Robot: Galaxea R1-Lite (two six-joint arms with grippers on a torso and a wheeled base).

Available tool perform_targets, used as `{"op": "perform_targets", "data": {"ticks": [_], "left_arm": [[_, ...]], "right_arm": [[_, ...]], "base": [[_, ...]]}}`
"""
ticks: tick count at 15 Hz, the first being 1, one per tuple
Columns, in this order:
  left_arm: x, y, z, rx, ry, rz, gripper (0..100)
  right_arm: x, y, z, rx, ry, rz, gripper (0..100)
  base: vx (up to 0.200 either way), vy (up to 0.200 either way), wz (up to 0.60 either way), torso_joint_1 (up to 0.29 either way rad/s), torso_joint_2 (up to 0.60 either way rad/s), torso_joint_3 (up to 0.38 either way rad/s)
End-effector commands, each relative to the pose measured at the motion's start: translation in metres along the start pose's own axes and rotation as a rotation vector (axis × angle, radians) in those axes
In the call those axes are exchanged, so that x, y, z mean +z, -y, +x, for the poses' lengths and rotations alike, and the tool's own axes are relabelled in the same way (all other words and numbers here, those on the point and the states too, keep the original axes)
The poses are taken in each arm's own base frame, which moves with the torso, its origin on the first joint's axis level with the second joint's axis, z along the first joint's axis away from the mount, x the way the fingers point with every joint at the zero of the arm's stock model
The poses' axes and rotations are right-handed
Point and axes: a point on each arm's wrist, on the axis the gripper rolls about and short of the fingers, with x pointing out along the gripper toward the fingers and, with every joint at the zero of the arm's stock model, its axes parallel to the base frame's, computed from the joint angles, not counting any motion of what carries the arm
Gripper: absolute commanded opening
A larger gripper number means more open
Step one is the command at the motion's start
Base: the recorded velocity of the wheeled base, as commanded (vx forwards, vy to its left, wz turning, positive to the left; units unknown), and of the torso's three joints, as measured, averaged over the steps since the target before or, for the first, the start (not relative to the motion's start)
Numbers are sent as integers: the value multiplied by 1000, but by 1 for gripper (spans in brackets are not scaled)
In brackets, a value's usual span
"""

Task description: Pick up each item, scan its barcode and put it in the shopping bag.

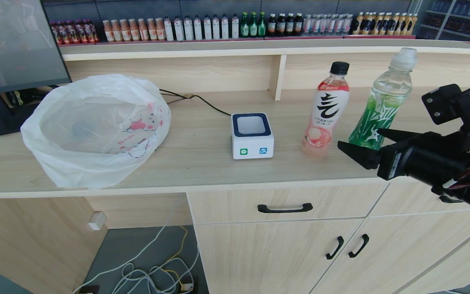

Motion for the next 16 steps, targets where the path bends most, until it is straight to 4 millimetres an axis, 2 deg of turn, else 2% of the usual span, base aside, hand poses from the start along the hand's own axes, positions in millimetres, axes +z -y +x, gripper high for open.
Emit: {"op": "perform_targets", "data": {"ticks": [1,4,7,10,13,16], "left_arm": [[0,0,0,1,0,0,100],[0,0,0,1,0,0,100],[0,0,0,1,0,0,100],[0,0,0,1,0,0,100],[0,0,0,0,0,0,100],[0,0,0,1,0,0,100]], "right_arm": [[-3,0,10,-11,-16,18,100],[-3,-15,21,10,-16,28,100],[-6,-15,37,-25,-3,15,100],[1,-14,46,-45,22,21,100],[0,-14,51,-43,19,25,100],[5,-14,65,-43,79,39,100]], "base": [[0,0,0,0,0,0],[0,0,0,0,0,0],[0,0,0,0,0,0],[0,0,0,0,0,0],[0,0,0,0,0,0],[0,0,0,0,0,0]]}}
